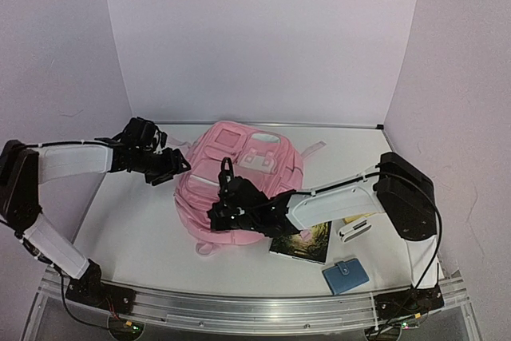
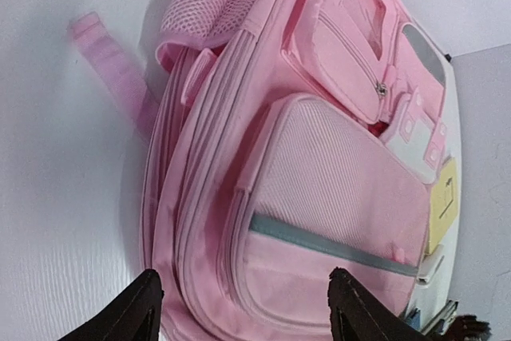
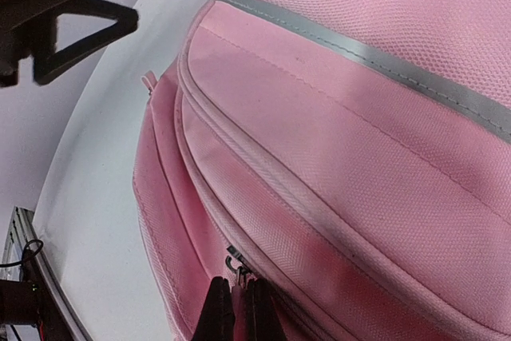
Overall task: Pack the student bag
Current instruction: Unzip the student bag at the center of the board.
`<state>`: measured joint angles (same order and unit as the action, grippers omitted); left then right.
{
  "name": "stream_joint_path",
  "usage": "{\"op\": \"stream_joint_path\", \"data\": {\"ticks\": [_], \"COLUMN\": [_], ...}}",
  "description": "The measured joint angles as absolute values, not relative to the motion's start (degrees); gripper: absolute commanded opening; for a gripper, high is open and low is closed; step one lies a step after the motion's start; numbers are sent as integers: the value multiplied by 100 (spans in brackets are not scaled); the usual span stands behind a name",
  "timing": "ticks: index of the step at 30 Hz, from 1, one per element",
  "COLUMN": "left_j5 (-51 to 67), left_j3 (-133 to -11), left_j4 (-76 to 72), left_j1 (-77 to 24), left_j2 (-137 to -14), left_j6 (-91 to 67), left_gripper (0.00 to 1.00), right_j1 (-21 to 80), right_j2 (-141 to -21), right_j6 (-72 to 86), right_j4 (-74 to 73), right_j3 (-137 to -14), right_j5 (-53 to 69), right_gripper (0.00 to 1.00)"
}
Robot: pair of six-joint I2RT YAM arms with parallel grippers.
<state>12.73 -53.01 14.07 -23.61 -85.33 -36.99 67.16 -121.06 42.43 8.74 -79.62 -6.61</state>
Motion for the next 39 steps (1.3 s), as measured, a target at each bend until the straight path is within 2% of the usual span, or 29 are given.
{"op": "stream_joint_path", "data": {"ticks": [2,10,14,16,23,32,39], "left_j5": [1337,1279,1318,1428,1898,1968,1441], "left_j3": [-5725,-7033,-7510,-7691,-7873,-6981,-5166], "left_j4": [1443,1507,1495,1488,1328,484,-27], "left_j1": [-2316,-2110,-2008,-1985,-1964,-1955,-1920], "left_j2": [-9061,-10383,-10848,-11091,-11507,-11025,-9385], "left_j6": [-3426,-2582,-2357,-2281,-2186,-2360,-3190], "left_gripper": [71,57,45,39,2,0,0], "right_j1": [6716,6713,6713,6713,6716,6683,6325], "right_j2": [-12071,-11868,-11845,-11841,-11812,-11793,-11793], "right_j6": [4272,4370,4385,4397,4428,4503,4381], "right_j4": [917,943,942,945,941,767,568], "right_j3": [-7904,-7699,-7669,-7657,-7611,-7609,-7555], "right_j5": [-663,-668,-668,-672,-786,-909,-690], "right_gripper": [0,0,0,0,0,0,0]}}
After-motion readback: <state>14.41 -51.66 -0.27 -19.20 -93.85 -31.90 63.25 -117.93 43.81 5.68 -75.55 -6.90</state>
